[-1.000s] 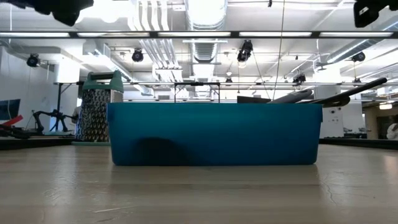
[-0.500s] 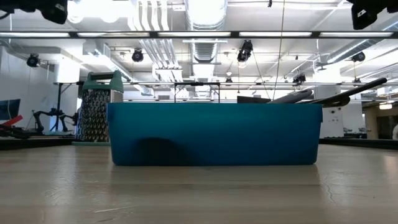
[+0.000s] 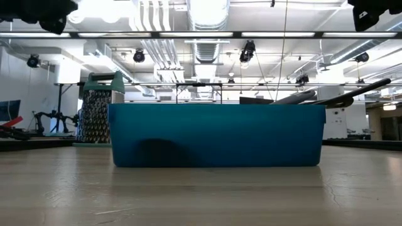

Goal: Pick & Place Kitchen Items
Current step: Return to Home Position

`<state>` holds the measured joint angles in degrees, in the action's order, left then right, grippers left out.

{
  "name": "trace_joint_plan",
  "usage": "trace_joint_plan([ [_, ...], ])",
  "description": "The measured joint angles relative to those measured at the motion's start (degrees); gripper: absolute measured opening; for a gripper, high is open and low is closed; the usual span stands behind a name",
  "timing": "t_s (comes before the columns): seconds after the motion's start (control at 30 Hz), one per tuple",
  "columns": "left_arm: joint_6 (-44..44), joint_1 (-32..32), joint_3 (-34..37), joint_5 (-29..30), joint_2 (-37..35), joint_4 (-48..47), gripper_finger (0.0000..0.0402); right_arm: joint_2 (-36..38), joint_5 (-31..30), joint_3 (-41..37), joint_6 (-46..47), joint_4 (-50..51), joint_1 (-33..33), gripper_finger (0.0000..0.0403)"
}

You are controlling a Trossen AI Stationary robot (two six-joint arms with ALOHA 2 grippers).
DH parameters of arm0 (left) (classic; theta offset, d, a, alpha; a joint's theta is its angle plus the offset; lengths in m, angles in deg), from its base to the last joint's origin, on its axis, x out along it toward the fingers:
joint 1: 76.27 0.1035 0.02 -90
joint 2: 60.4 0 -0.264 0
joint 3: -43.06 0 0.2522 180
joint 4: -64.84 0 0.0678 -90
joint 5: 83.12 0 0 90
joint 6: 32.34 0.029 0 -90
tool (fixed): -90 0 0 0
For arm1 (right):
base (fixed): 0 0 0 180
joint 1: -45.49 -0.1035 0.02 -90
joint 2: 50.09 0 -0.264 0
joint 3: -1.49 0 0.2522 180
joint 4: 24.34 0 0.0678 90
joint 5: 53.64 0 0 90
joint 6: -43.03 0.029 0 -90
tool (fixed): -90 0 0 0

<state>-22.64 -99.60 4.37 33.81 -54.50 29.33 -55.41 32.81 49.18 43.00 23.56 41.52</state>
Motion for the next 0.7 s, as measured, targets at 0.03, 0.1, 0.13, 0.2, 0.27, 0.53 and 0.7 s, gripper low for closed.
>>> trace_joint_plan([
  [0.03,-2.79,0.00,0.00,-0.17,0.03,-1.06,0.0031,0.00,0.00,0.00,0.00,-0.01,0.00,0.0013],
  [0.1,-7.61,-0.01,0.00,-0.45,0.03,-2.39,0.0030,0.00,0.00,0.00,0.00,0.00,-0.01,0.0013],
  [0.13,-9.41,-0.01,0.00,-0.47,0.03,-2.70,0.0029,-0.02,0.00,0.00,0.00,0.01,0.01,0.0013],
  [0.2,-11.41,0.01,0.01,-0.45,0.03,-3.38,0.0028,-0.02,0.00,0.00,0.00,0.00,-0.01,0.0013],
  [0.27,-11.99,-0.01,0.02,-0.47,0.06,-3.44,0.0028,0.00,0.00,0.00,0.00,-0.01,-0.01,0.0013],
  [0.53,-12.14,-0.01,0.00,-0.46,0.06,-3.75,0.0027,-0.02,0.00,0.00,0.00,0.01,-0.02,0.0013],
  [0.7,-12.14,-0.01,0.00,-0.47,0.06,-3.75,0.0026,-0.02,0.00,0.00,0.00,-0.01,-0.01,0.0013],
])
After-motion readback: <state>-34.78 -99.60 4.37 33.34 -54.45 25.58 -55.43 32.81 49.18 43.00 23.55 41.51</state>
